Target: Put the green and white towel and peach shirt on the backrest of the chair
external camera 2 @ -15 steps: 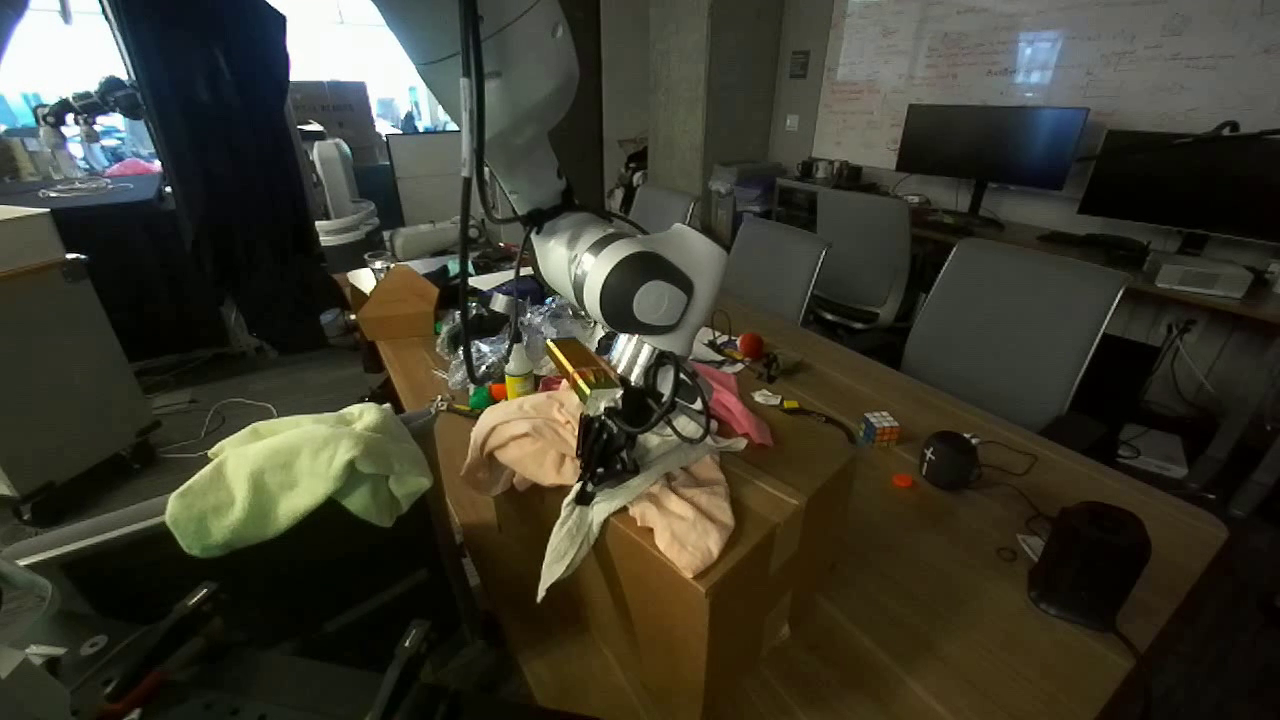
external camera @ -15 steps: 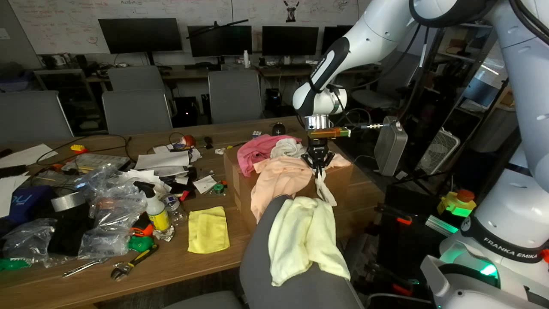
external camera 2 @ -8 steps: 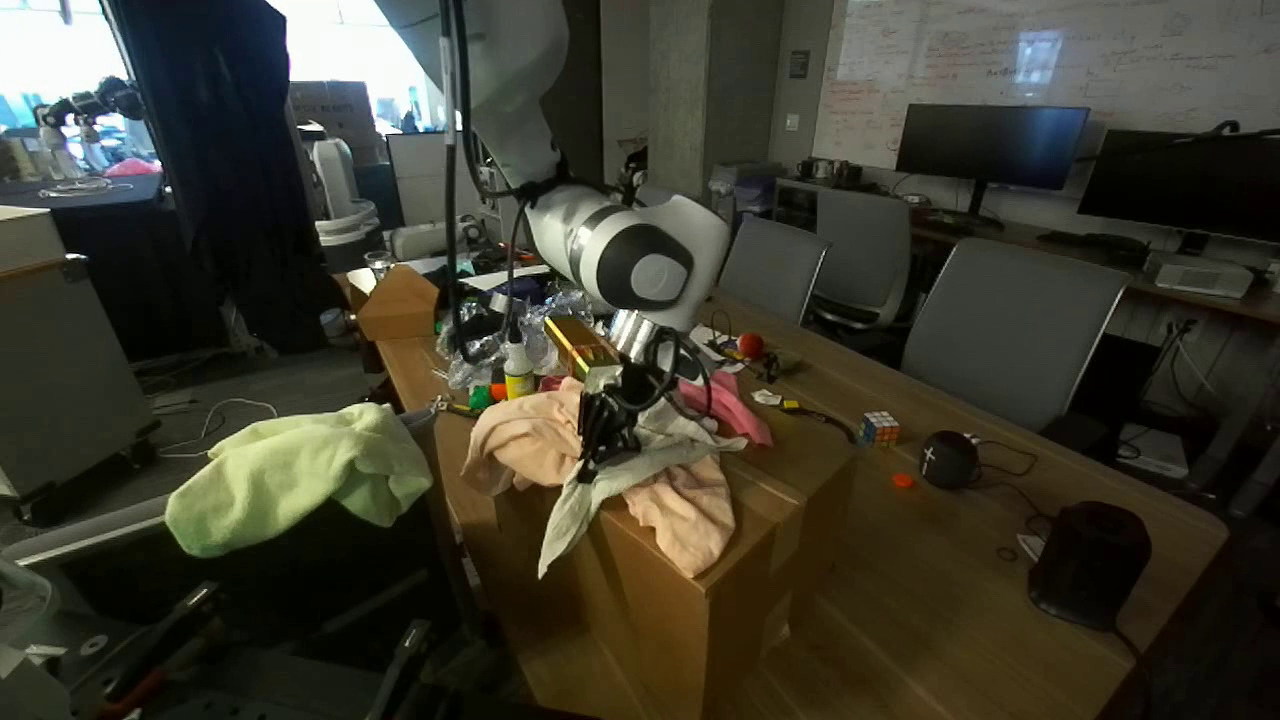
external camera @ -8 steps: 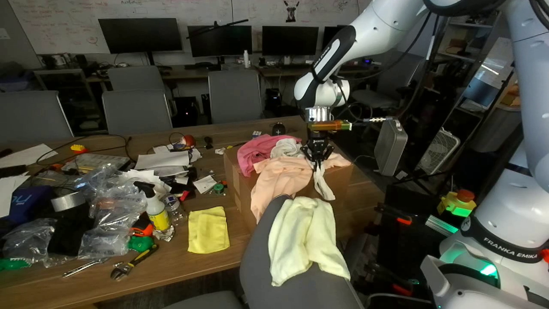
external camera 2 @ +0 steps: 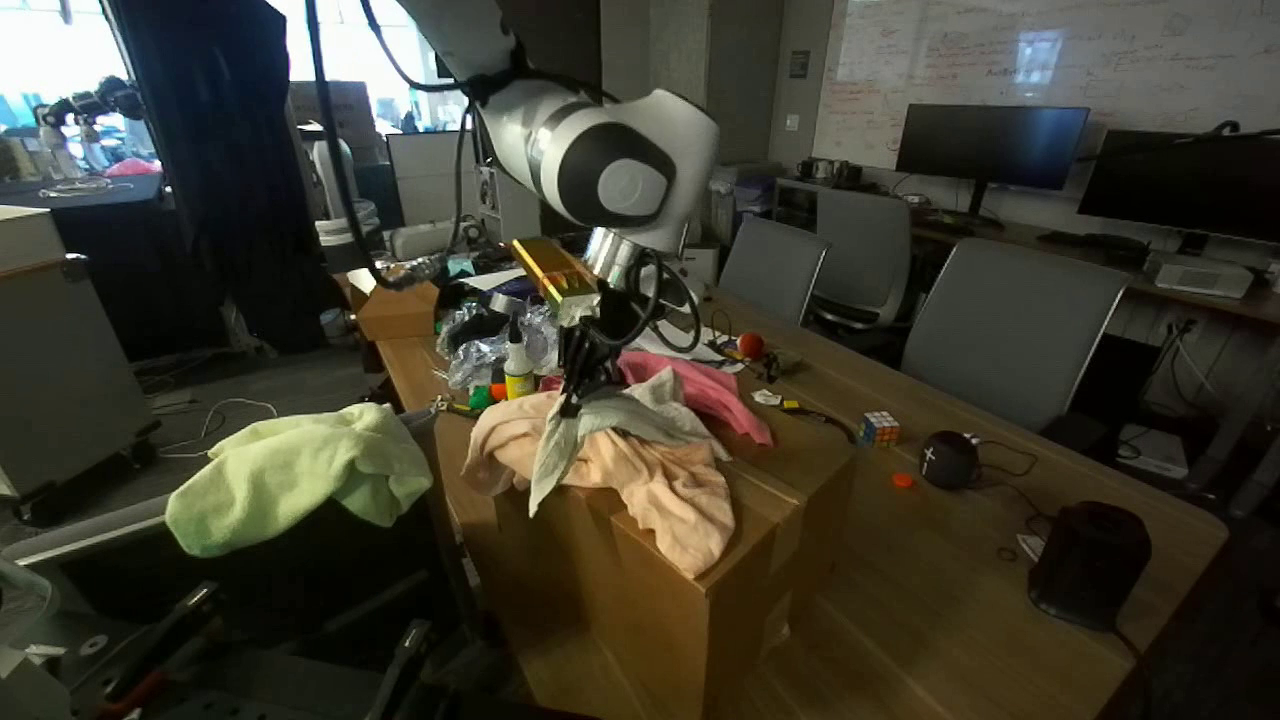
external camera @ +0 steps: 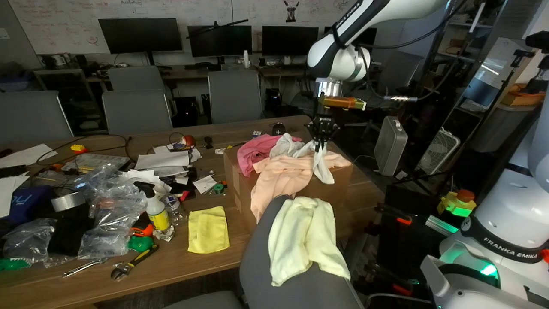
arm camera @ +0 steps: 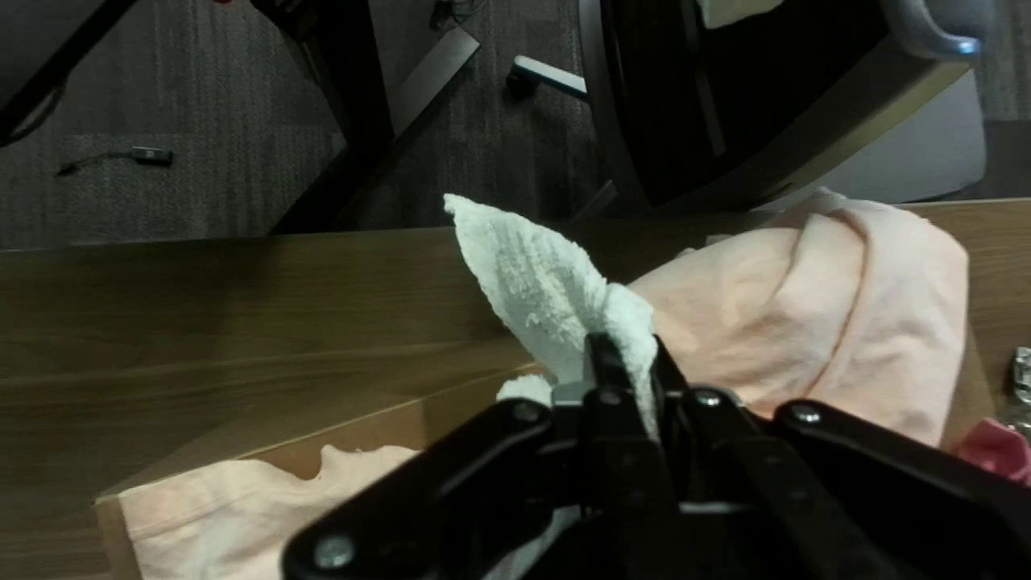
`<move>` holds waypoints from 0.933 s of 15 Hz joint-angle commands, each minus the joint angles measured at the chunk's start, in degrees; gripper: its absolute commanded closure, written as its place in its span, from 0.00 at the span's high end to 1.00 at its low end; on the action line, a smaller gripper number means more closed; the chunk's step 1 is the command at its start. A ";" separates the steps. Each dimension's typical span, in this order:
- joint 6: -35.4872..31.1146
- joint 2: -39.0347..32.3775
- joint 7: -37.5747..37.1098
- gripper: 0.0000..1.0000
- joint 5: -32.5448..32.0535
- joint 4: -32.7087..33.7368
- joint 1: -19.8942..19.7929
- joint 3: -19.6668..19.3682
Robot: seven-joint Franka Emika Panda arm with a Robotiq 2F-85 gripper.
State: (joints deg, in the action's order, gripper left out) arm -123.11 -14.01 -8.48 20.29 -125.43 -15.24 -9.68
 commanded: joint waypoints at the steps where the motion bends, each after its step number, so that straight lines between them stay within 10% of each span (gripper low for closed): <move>1: -1.62 11.64 3.56 0.03 2.85 -7.46 0.70 -0.32; 14: -4.90 50.87 3.78 0.02 -2.56 -24.37 1.82 0.25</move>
State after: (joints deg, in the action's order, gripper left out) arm -126.51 26.95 -6.06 19.32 -143.73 -13.88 -9.44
